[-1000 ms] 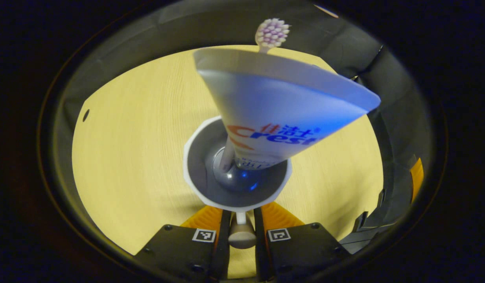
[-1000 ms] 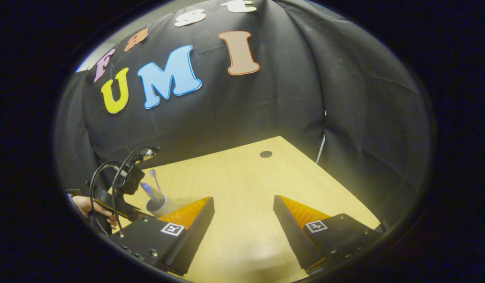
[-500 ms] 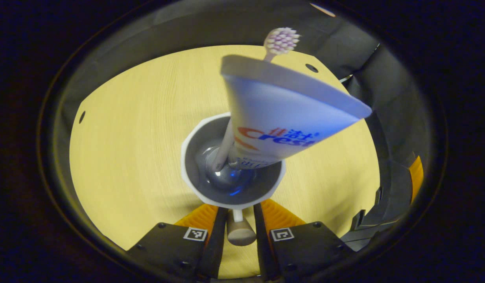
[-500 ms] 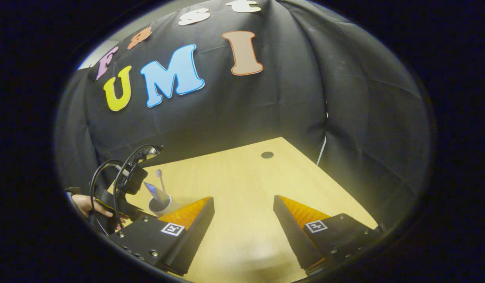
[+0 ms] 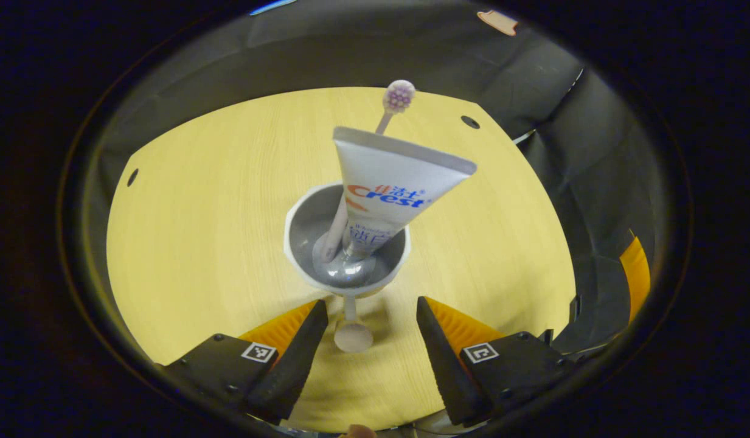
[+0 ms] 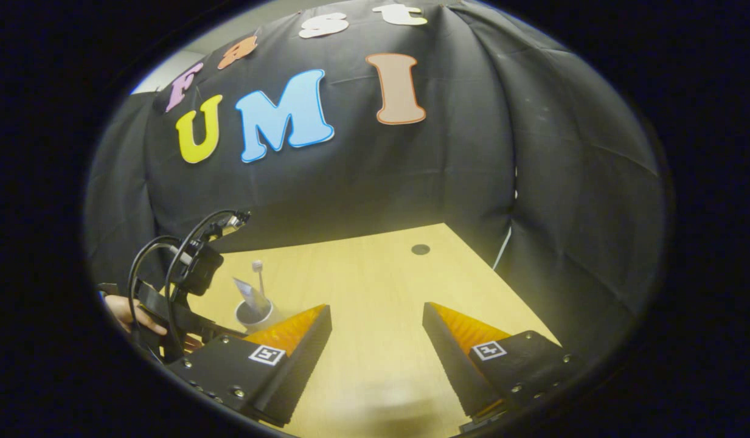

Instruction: Put the toothbrush and toothpaste on the desktop into the cup, then pick up the cup and place it on the coaster on the desktop.

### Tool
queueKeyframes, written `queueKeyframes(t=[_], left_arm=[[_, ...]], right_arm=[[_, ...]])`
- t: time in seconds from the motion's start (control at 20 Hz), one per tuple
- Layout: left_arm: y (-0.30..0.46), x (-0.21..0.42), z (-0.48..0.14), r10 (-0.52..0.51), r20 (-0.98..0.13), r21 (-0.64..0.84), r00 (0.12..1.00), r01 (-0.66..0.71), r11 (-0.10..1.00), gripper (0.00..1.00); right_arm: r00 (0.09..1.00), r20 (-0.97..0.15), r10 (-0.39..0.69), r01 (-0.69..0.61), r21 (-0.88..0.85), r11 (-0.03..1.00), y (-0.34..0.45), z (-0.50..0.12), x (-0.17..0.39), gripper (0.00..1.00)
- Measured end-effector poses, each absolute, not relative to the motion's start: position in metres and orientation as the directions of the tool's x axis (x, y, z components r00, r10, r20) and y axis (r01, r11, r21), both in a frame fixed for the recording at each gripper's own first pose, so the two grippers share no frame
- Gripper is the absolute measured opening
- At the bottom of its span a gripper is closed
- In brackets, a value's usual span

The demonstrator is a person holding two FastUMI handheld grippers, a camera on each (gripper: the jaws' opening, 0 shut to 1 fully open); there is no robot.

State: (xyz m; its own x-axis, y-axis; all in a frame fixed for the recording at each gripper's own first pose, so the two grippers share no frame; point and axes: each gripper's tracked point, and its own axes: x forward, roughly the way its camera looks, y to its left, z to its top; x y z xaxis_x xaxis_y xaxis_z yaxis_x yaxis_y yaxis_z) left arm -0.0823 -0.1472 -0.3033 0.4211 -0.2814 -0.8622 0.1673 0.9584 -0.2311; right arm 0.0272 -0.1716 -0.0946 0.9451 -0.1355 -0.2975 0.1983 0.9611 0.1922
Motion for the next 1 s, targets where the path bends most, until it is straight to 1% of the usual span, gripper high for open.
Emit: queueKeyframes(t=[0.05,0.1,0.15,0.2,0.25,0.3,0.45,0.5,0.55,0.7,0.8,0.85,0.9,0.95,1.0], left_arm=[[-0.146,-0.086,-0.299,-0.282,-0.855,-0.234,0.436,0.161,0.959,0.9],[-0.146,-0.091,-0.294,-0.283,-0.846,-0.237,0.452,0.157,0.959,0.9],[-0.145,-0.095,-0.288,-0.283,-0.835,-0.238,0.472,0.153,0.959,0.96],[-0.142,-0.1,-0.283,-0.277,-0.823,-0.234,0.496,0.148,0.961,0.96],[-0.138,-0.103,-0.277,-0.27,-0.811,-0.228,0.519,0.144,0.963,1.0],[-0.134,-0.108,-0.27,-0.26,-0.797,-0.222,0.545,0.137,0.965,0.96],[-0.109,-0.123,-0.237,-0.224,-0.735,-0.209,0.64,0.1,0.973,0.96],[-0.101,-0.128,-0.226,-0.212,-0.707,-0.208,0.675,0.088,0.974,0.9],[-0.094,-0.131,-0.216,-0.198,-0.678,-0.207,0.708,0.075,0.976,0.96],[-0.083,-0.137,-0.189,-0.167,-0.58,-0.215,0.797,0.048,0.975,0.96],[-0.077,-0.141,-0.173,-0.159,-0.521,-0.224,0.839,0.045,0.973,0.9],[-0.074,-0.143,-0.166,-0.152,-0.486,-0.226,0.861,0.044,0.973,1.0],[-0.071,-0.144,-0.159,-0.148,-0.451,-0.225,0.88,0.048,0.973,0.96],[-0.066,-0.147,-0.152,-0.142,-0.419,-0.224,0.897,0.049,0.973,0.96],[-0.062,-0.15,-0.144,-0.136,-0.39,-0.223,0.911,0.05,0.974,0.9]], right_arm=[[0.948,-0.292,-0.127,0.186,0.184,0.965,-0.17,-0.092,0.028,0.92],[0.951,-0.286,-0.119,0.175,0.178,0.968,-0.168,-0.09,0.027,0.95],[0.954,-0.28,-0.108,0.161,0.173,0.972,-0.166,-0.086,0.027,0.95],[0.958,-0.272,-0.094,0.143,0.168,0.975,-0.162,-0.084,0.026,0.95],[0.96,-0.266,-0.086,0.132,0.161,0.978,-0.16,-0.081,0.025,0.96],[0.963,-0.259,-0.076,0.117,0.149,0.982,-0.157,-0.079,0.024,0.95],[0.969,-0.241,-0.053,0.082,0.112,0.99,-0.152,-0.069,0.022,0.95],[0.971,-0.234,-0.043,0.07,0.106,0.992,-0.149,-0.067,0.02,0.96],[0.973,-0.229,-0.036,0.061,0.102,0.993,-0.147,-0.065,0.02,0.96],[0.976,-0.218,-0.027,0.046,0.084,0.995,-0.14,-0.06,0.018,0.95],[0.979,-0.201,-0.025,0.041,0.078,0.996,-0.135,-0.052,0.016,0.95],[0.982,-0.188,-0.023,0.037,0.076,0.996,-0.131,-0.047,0.016,0.95],[0.984,-0.174,-0.023,0.036,0.07,0.997,-0.127,-0.044,0.015,0.95],[0.986,-0.163,-0.026,0.037,0.065,0.997,-0.124,-0.039,0.015,0.95],[0.988,-0.153,-0.028,0.037,0.061,0.997,-0.12,-0.036,0.015,0.95]])
